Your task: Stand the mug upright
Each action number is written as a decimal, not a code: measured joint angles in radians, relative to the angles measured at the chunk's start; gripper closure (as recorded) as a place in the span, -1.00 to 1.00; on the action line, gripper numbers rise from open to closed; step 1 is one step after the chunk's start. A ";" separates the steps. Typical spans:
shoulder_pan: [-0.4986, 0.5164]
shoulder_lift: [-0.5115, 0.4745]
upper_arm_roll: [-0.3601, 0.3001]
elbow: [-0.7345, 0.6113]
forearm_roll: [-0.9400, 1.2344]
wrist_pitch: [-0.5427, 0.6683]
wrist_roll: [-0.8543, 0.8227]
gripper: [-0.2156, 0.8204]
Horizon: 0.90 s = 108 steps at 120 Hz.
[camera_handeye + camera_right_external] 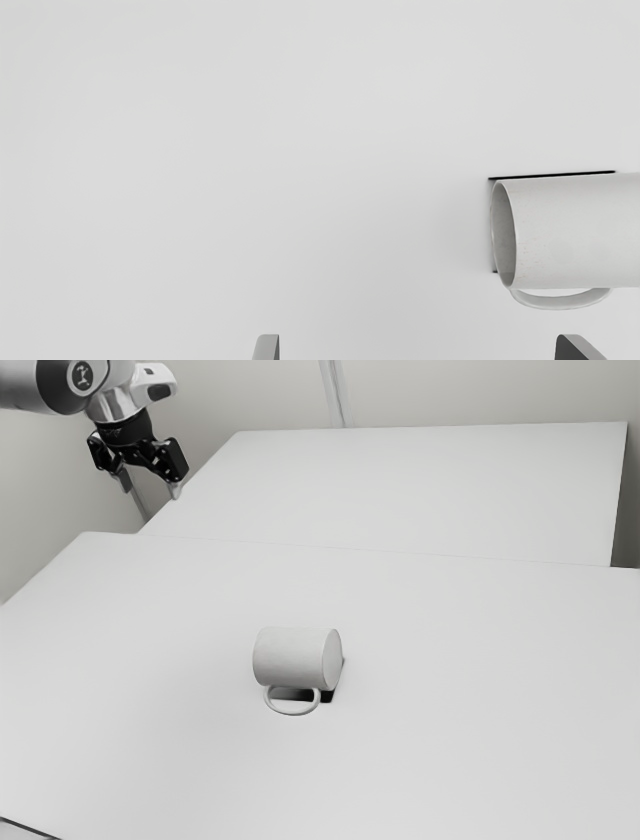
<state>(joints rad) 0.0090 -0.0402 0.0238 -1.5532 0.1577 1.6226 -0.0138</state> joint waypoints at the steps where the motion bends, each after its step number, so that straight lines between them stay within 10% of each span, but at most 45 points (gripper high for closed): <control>1: -0.001 0.000 0.001 0.000 0.000 0.000 0.000 -0.58; 108: 0.153 0.095 0.082 -0.341 -0.636 -0.006 0.008 -0.58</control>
<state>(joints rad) 0.1624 0.0549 0.1055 -1.8942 -0.4786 1.6163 -0.0053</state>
